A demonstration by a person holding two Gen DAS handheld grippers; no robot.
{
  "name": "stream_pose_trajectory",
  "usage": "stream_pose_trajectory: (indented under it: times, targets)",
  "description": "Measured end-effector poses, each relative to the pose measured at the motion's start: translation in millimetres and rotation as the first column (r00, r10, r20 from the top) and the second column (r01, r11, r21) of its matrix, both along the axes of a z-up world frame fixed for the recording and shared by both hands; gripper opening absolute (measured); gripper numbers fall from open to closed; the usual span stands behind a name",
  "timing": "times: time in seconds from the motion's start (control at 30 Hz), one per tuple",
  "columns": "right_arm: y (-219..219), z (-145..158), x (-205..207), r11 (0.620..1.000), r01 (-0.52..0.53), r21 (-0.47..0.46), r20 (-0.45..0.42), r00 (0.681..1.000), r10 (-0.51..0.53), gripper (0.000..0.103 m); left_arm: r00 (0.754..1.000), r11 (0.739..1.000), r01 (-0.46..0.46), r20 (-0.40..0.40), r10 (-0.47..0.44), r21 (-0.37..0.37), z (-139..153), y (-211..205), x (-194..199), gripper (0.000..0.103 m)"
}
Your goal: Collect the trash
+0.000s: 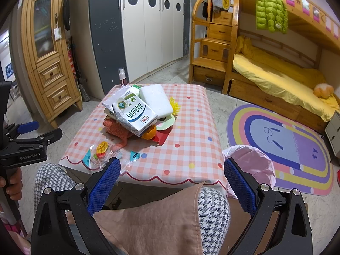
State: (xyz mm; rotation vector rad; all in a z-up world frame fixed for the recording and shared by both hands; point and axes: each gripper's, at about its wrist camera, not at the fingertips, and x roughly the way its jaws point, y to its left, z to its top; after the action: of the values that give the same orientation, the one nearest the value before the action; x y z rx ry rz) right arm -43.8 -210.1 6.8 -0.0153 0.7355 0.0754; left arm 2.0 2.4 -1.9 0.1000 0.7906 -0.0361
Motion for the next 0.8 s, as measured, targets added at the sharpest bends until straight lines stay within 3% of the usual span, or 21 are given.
stream_pose_trajectory:
  times: [0.57, 0.8]
  targets:
    - [0.1, 0.2, 0.7, 1.0, -0.001, -0.001, -0.002, 1.0, 0.001, 0.097, 1.0, 1.0, -0.002, -0.003, 0.002, -0.001, -0.3, 0.0, 0.3, 0.096]
    - [1.1, -13.4, 4.1, 1.0, -0.005, -0.017, 0.006, 1.0, 0.006, 0.097, 1.0, 0.999, -0.02, -0.008, 0.02, 0.037, -34.1, 0.4, 4.0, 0.096]
